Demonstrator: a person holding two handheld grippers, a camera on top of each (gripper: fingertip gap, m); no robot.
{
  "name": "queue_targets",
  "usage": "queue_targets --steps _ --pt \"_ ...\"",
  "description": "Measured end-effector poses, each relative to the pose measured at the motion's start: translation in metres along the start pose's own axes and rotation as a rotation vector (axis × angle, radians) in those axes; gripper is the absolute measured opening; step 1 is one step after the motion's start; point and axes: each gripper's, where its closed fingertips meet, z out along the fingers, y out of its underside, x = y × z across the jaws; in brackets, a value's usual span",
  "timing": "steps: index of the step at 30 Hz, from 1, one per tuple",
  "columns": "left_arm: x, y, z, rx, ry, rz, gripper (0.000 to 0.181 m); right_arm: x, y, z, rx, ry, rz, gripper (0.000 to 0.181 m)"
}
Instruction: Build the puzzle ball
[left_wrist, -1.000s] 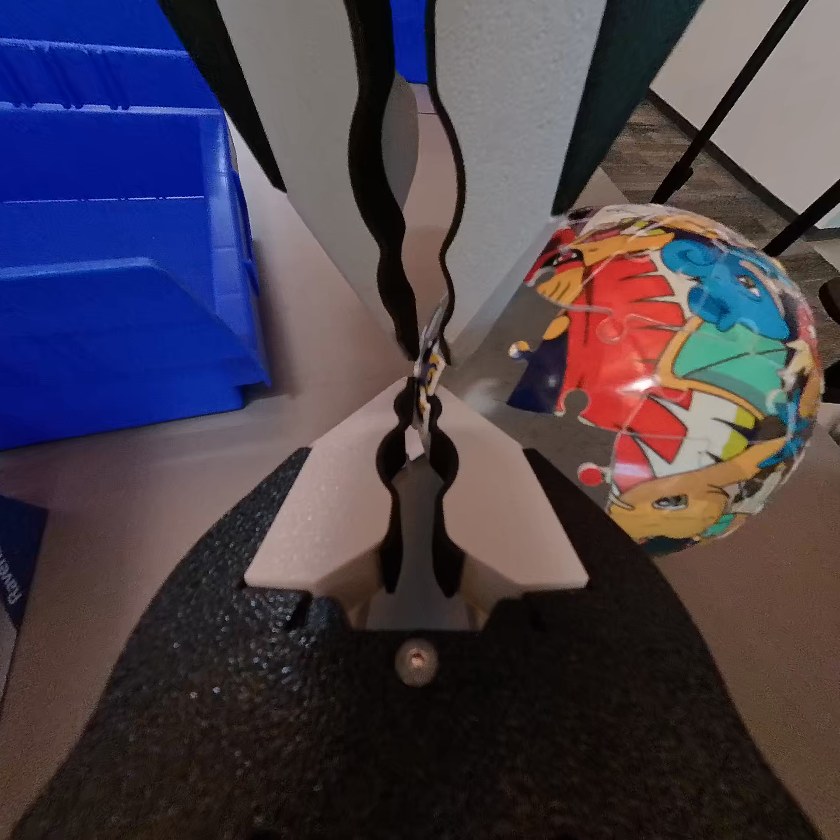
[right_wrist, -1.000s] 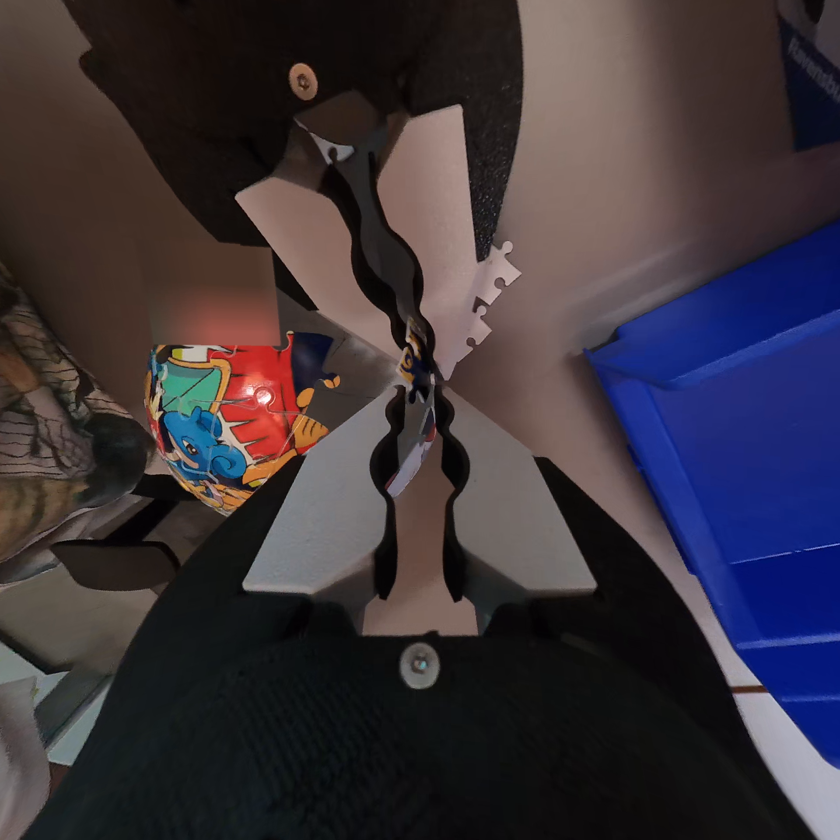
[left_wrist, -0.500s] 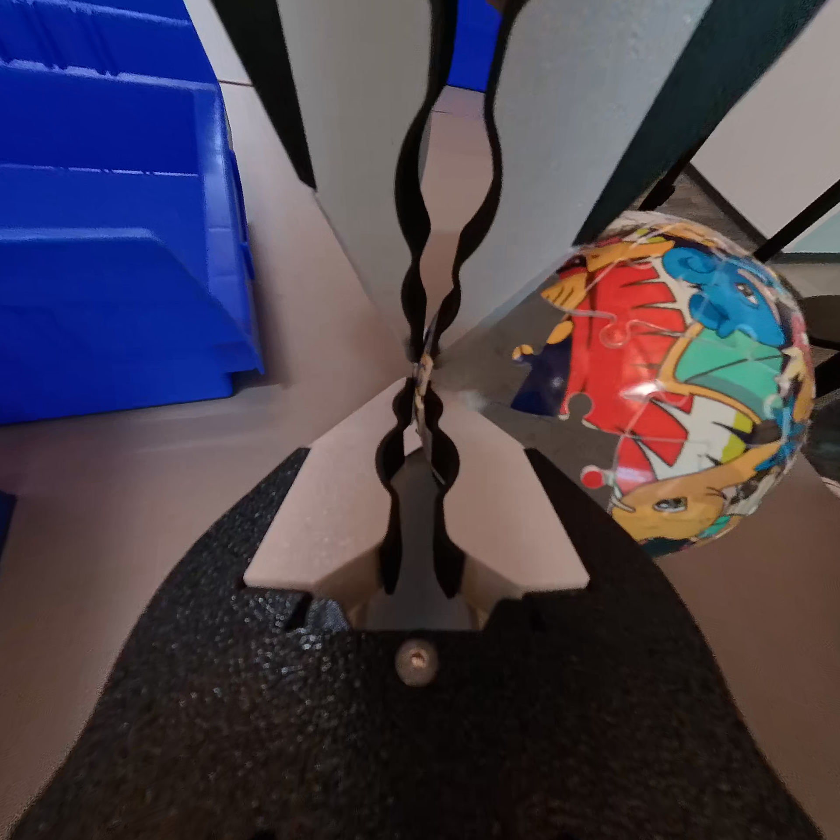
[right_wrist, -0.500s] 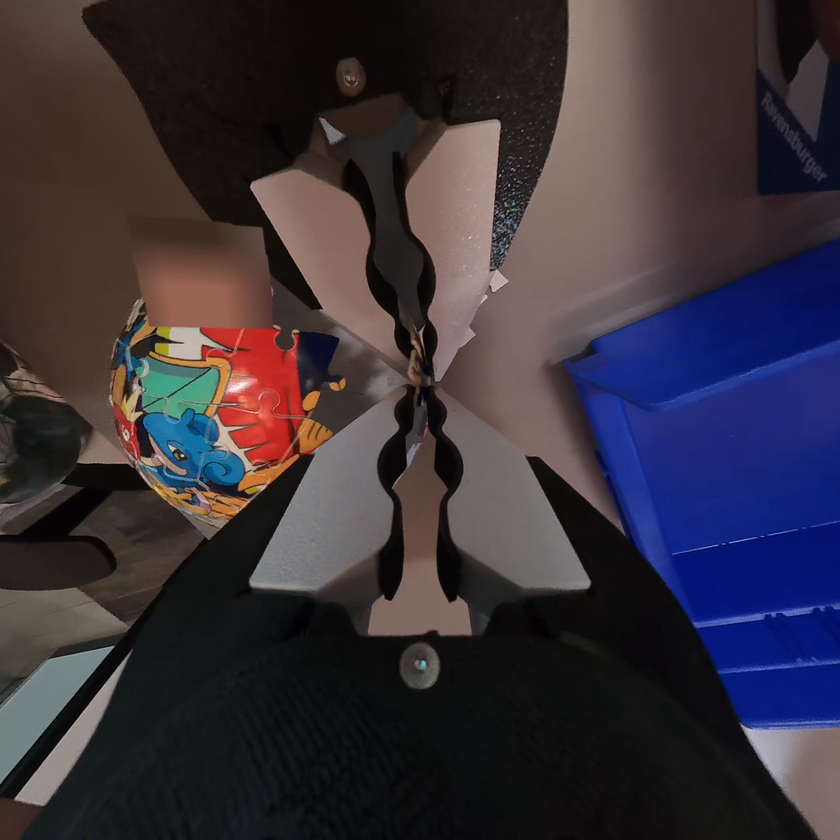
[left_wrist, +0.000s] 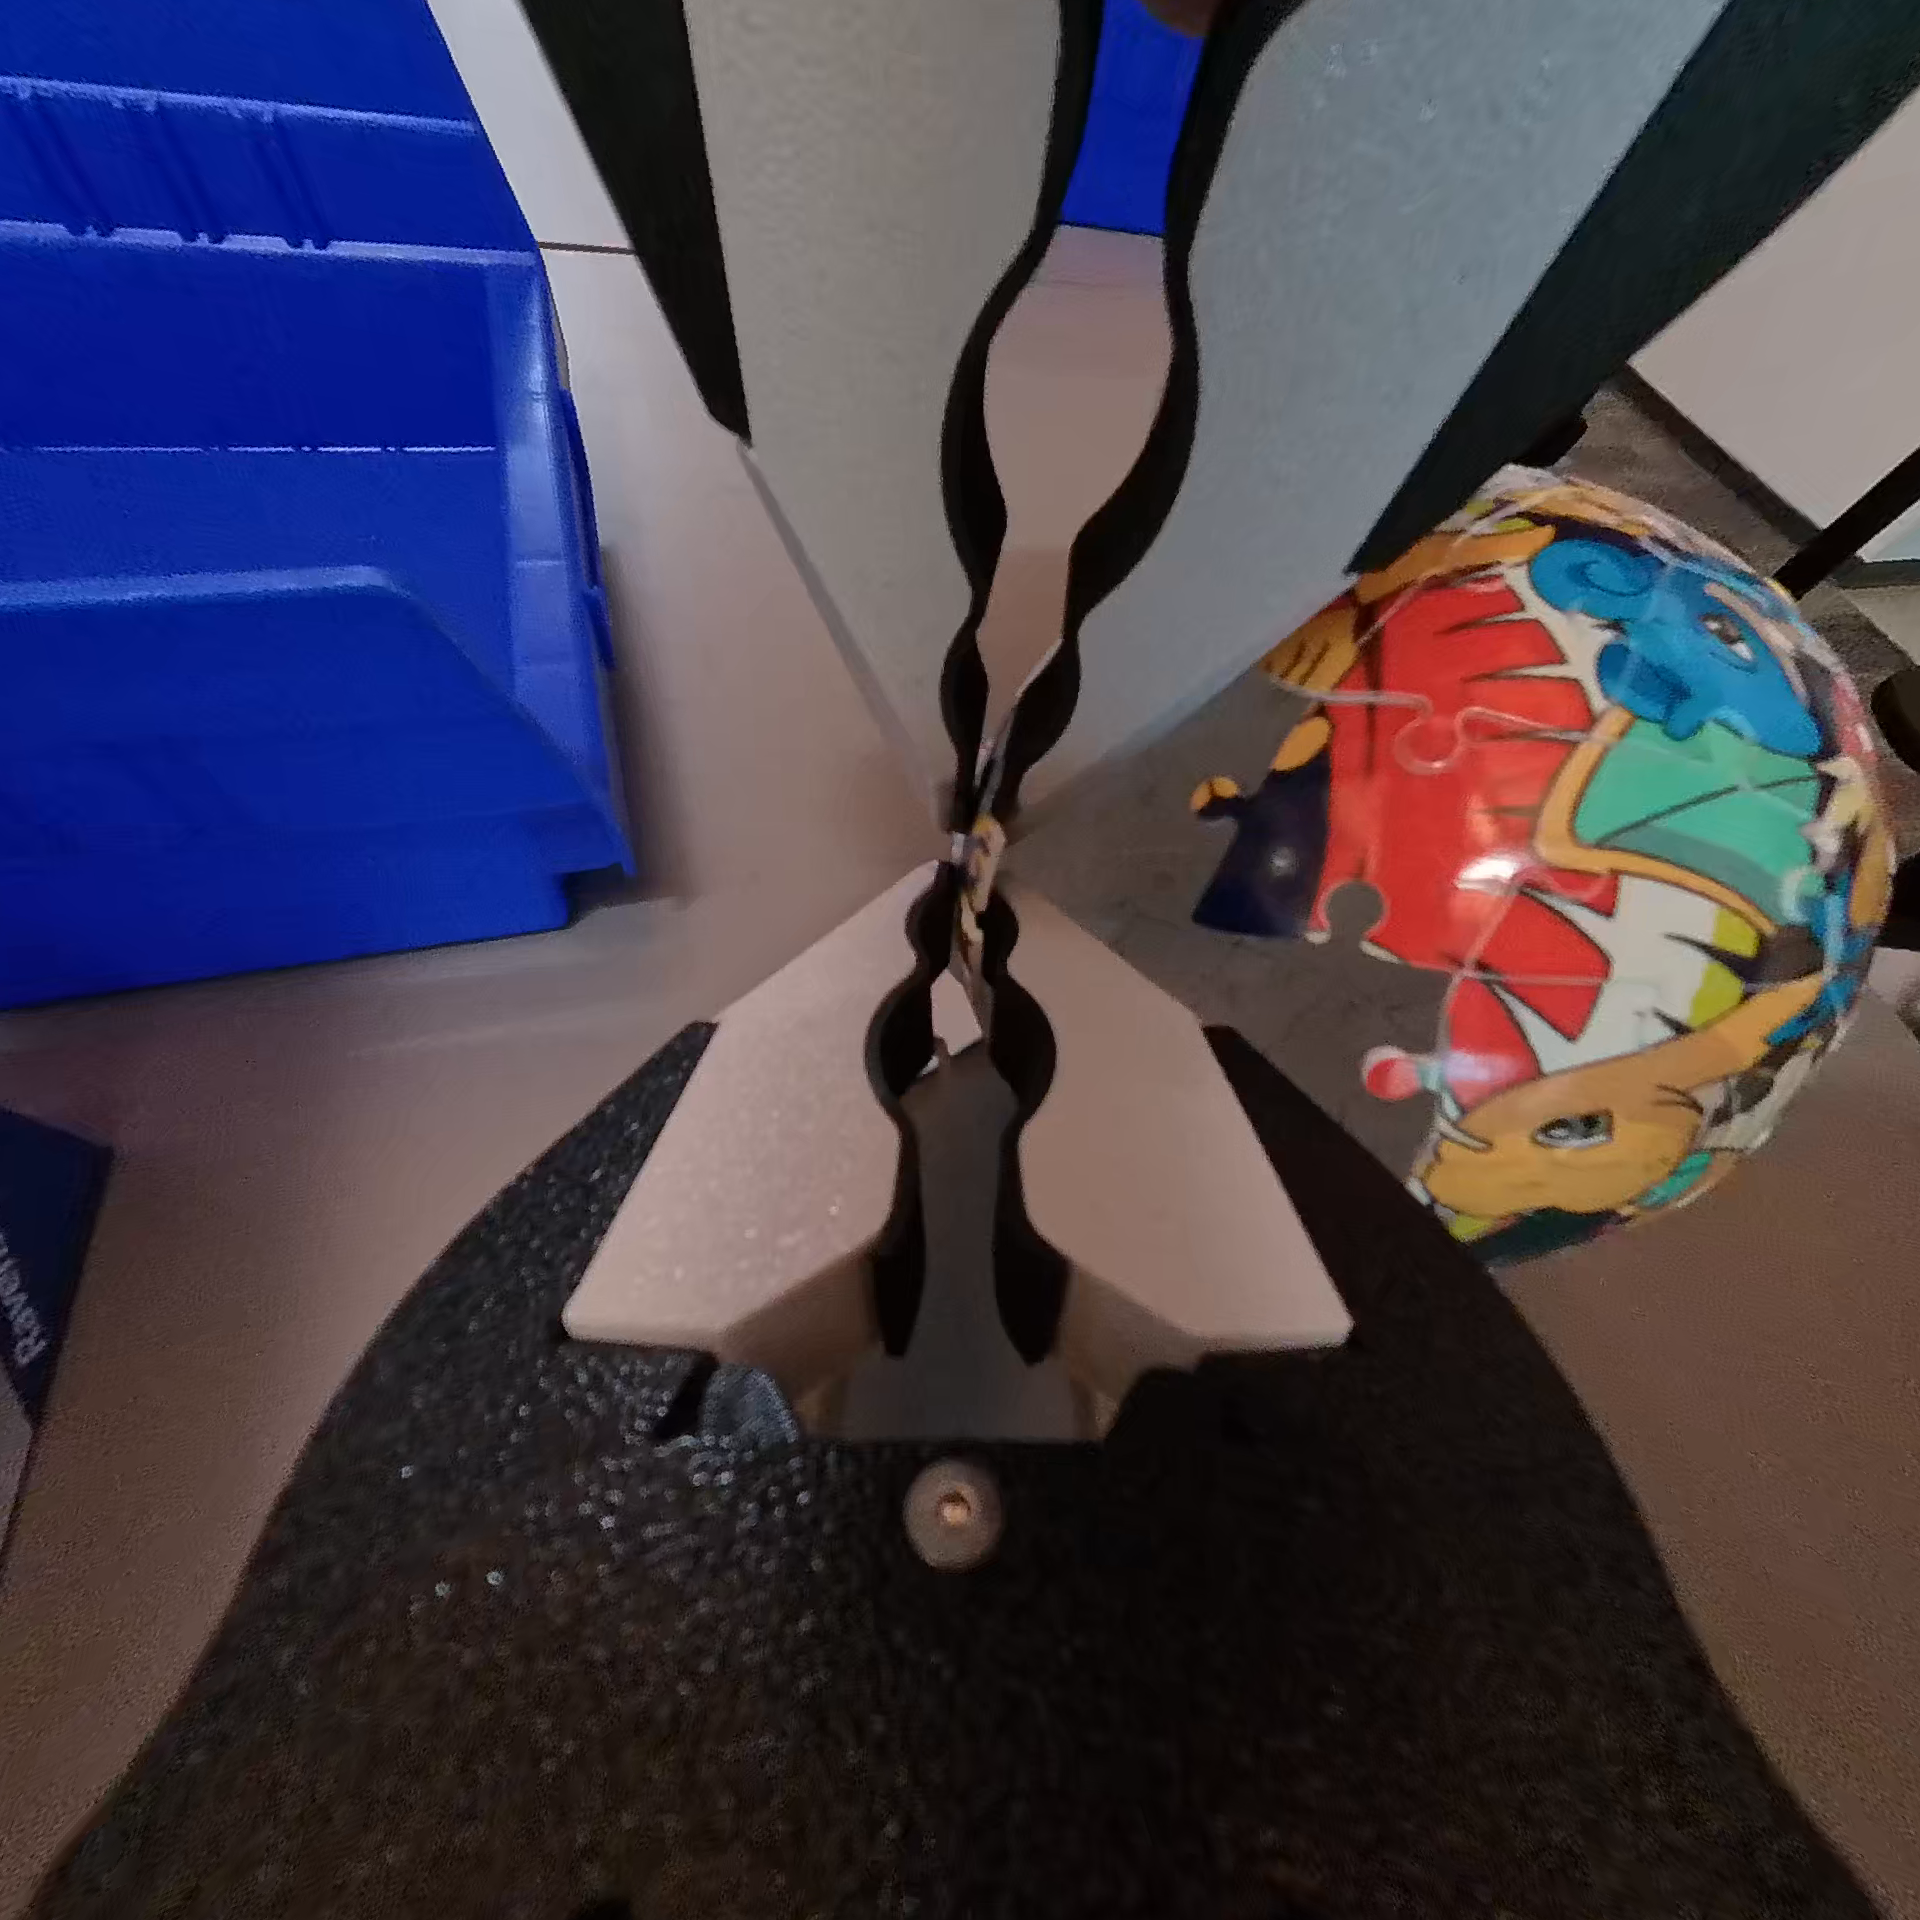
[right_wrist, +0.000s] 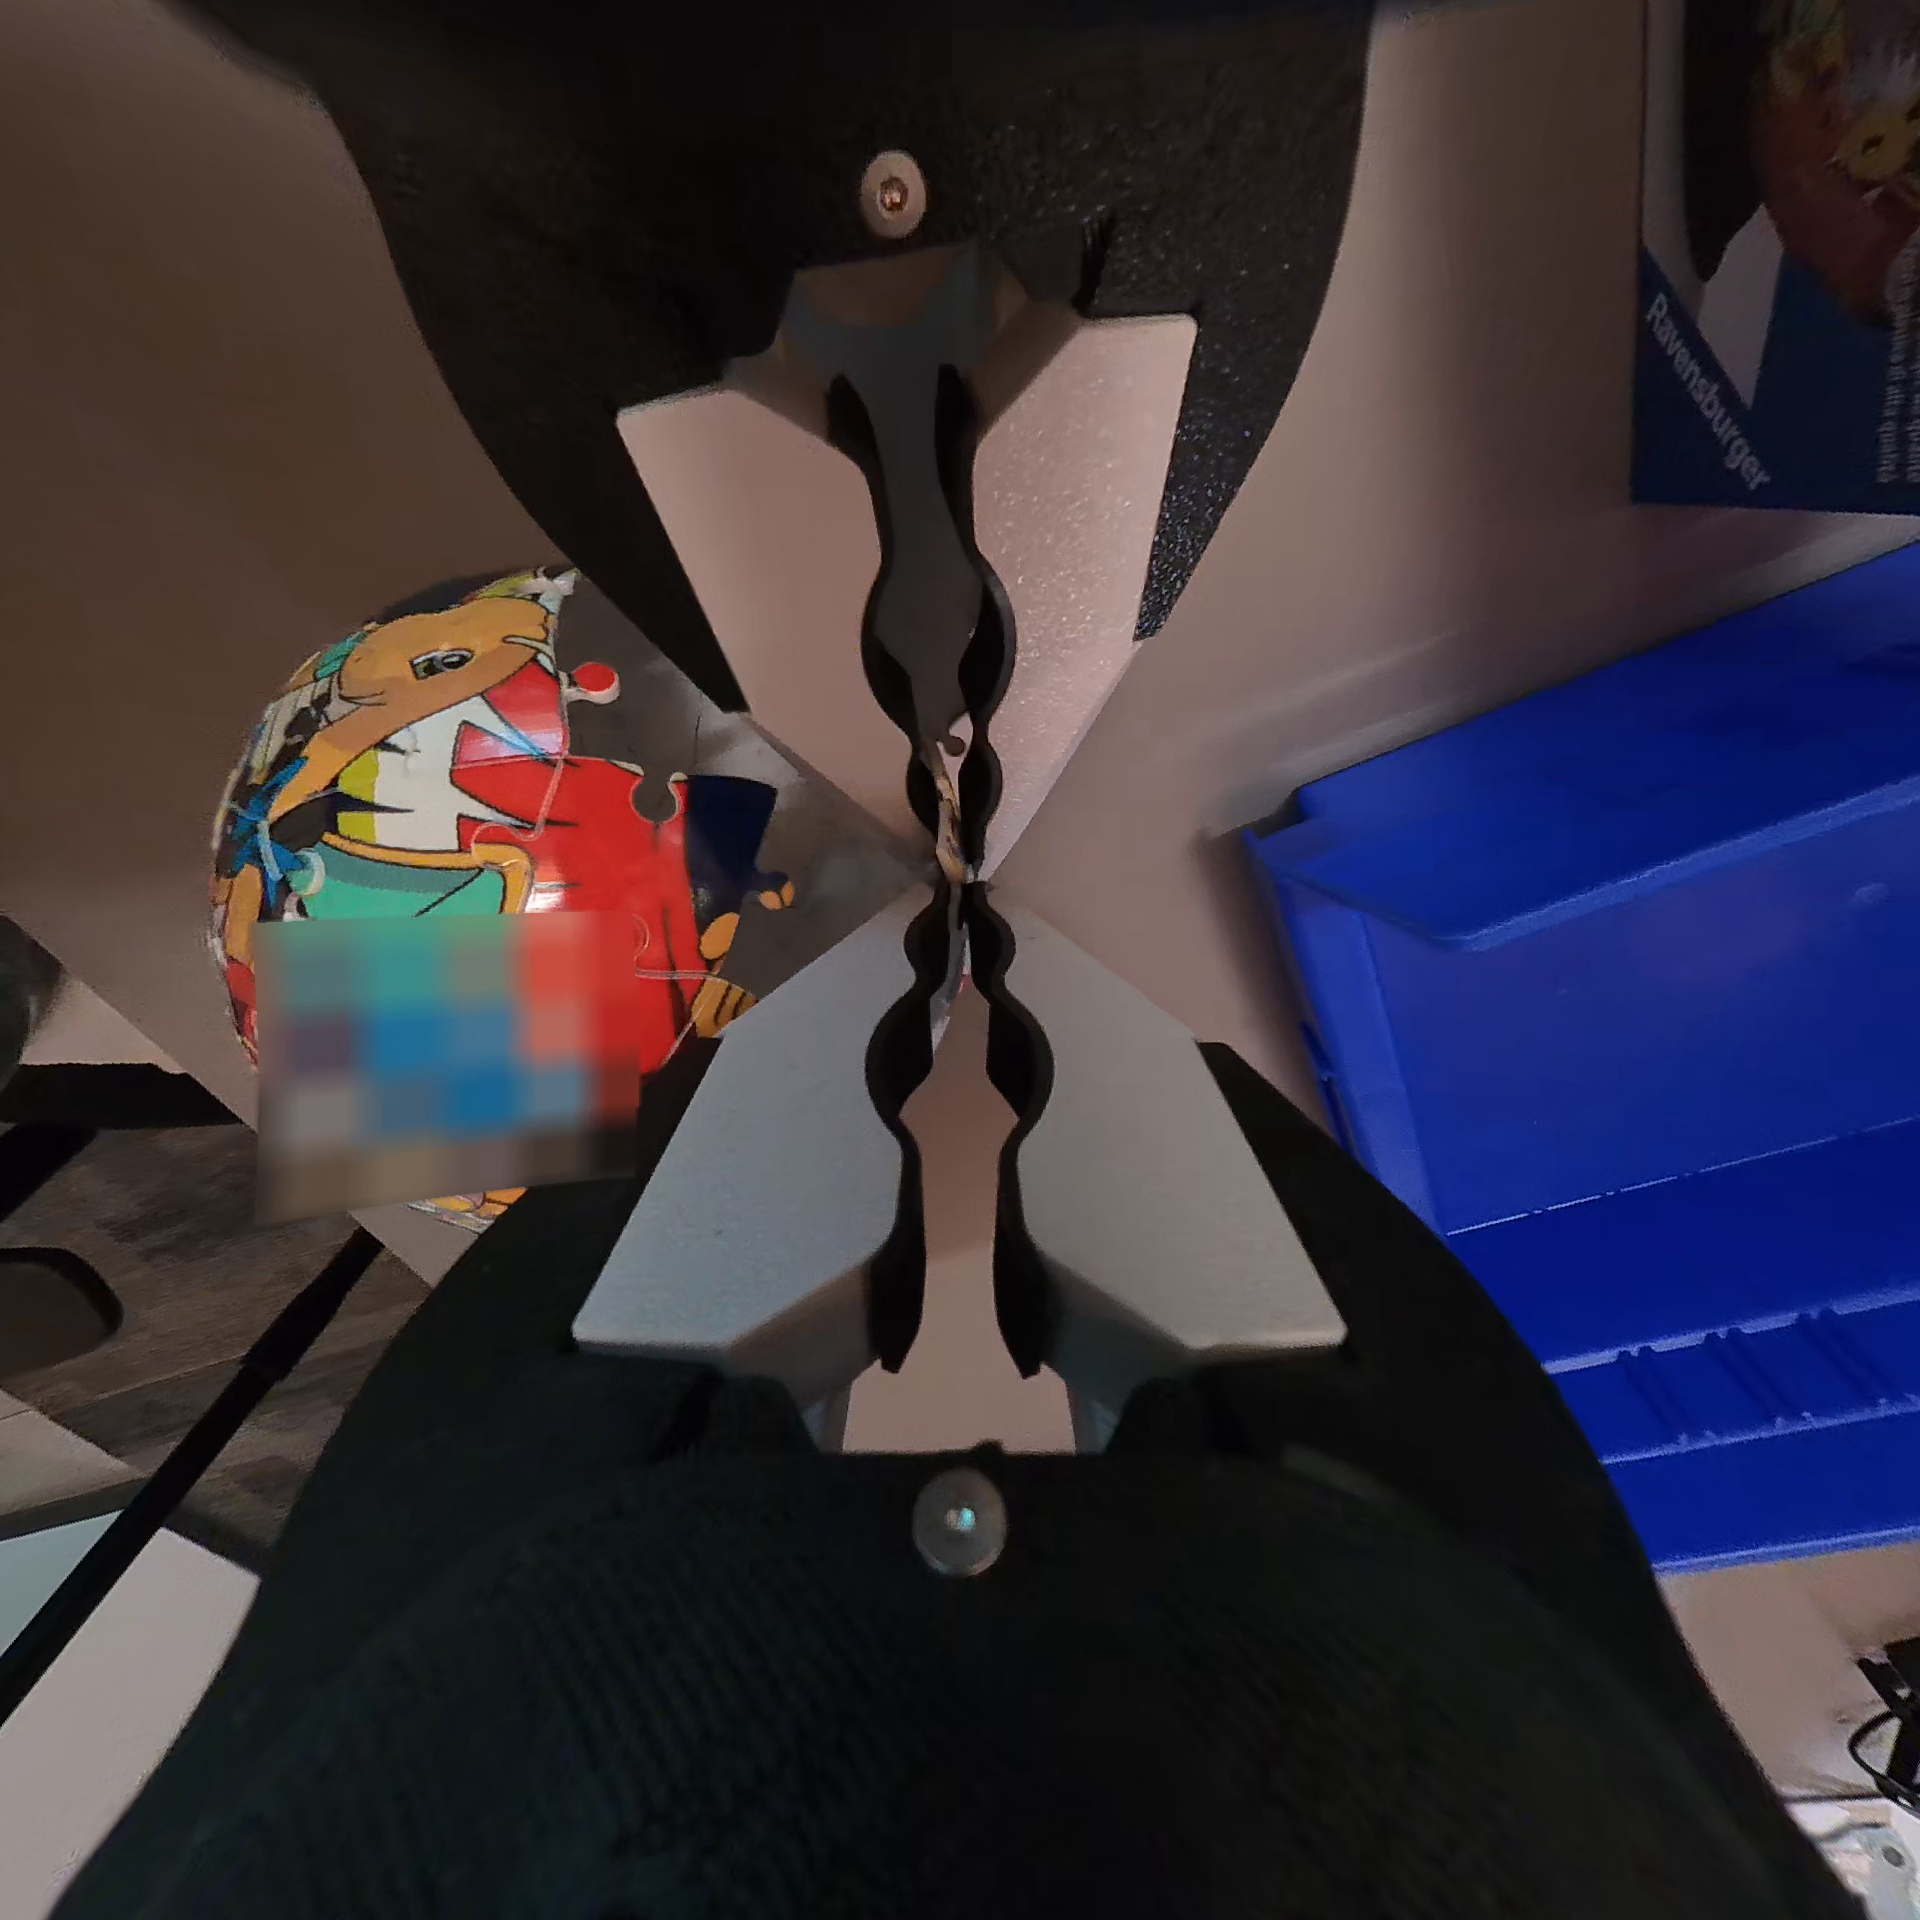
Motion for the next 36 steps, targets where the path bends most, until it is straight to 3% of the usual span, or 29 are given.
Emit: queue_targets --steps 8,12,15,22,32,36 --pt "0.002 0.000 -0.001 -0.014 0.016 -0.027 0.002 0.001 0.002 0.000 -0.007 -0.021 0.056 0.002" --pt "-0.001 0.007 -0.008 -0.073 0.027 -0.037 0.022 0.002 0.002 0.000 -0.002 -0.017 0.052 0.000" --pt "-0.004 0.008 -0.015 -0.101 0.029 -0.035 0.027 0.002 0.000 -0.001 0.013 -0.018 0.061 0.000" --pt "-0.007 0.006 -0.027 -0.106 0.049 -0.101 0.025 0.002 0.003 0.002 0.010 -0.012 0.060 0.000" --pt "-0.004 0.003 -0.016 -0.075 0.055 -0.140 0.017 0.003 0.001 0.001 0.019 -0.004 0.071 0.000" --pt "0.001 0.003 -0.015 -0.078 0.082 -0.166 0.003 0.002 0.000 0.000 0.012 -0.001 0.059 0.000"
